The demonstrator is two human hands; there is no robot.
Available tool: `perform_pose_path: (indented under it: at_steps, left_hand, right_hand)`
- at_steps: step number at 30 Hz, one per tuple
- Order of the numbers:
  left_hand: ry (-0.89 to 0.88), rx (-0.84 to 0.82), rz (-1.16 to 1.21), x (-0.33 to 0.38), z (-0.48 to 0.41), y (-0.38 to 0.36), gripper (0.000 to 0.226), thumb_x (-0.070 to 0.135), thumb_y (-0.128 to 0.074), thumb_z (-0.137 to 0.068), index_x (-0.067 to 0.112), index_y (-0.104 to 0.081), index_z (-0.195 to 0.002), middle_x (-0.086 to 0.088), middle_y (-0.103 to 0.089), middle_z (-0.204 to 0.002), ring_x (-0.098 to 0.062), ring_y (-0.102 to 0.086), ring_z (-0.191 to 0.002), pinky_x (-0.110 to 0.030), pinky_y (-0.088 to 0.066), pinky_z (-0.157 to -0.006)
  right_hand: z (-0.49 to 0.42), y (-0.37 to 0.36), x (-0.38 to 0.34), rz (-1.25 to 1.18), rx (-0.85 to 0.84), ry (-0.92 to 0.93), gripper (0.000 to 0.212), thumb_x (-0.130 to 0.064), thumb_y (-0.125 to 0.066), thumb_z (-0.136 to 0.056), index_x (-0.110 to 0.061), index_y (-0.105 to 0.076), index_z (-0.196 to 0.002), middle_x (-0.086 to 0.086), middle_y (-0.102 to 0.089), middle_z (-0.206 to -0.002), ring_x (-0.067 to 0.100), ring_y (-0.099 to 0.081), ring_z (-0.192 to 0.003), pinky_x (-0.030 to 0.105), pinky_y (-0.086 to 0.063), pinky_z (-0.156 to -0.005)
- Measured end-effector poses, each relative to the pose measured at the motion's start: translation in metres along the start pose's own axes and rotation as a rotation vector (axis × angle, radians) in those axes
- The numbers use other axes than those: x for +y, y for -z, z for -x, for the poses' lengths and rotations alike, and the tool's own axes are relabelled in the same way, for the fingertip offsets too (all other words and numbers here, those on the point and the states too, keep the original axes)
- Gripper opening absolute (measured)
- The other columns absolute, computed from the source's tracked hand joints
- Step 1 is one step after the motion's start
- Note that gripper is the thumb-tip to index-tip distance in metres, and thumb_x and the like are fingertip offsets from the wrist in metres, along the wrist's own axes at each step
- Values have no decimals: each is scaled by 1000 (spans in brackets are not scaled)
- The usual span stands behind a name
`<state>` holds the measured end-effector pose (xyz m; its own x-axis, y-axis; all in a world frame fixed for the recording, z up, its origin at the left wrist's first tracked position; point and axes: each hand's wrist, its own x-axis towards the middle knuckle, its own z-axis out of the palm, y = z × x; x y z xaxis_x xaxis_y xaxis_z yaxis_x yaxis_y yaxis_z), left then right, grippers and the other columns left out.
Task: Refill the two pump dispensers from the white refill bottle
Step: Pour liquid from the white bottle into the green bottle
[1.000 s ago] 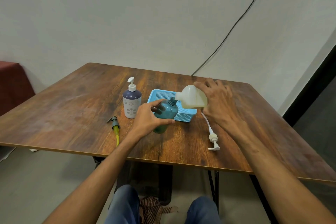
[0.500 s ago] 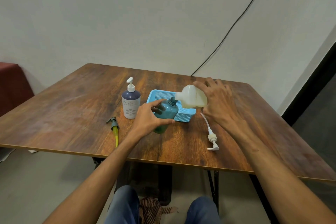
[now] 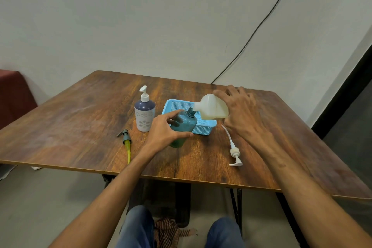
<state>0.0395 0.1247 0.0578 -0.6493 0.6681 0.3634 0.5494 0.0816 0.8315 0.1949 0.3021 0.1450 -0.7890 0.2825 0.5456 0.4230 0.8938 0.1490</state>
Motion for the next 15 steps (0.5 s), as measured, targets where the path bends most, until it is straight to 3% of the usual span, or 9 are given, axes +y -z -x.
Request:
perform_pose_path:
  at_steps: [15]
  left_hand:
    - [11,6,5,-1,2,0,84,35,-92,-66,19,-57,-141,-1,-67,-126,-10,-64,-105,-31,-58,-89]
  right_hand:
    - [-1,-3,-2,37,10,9,82,-19,-85,-60,-29,-53,-135,6,-57,-121,30,-55,-103,43,-43,-80]
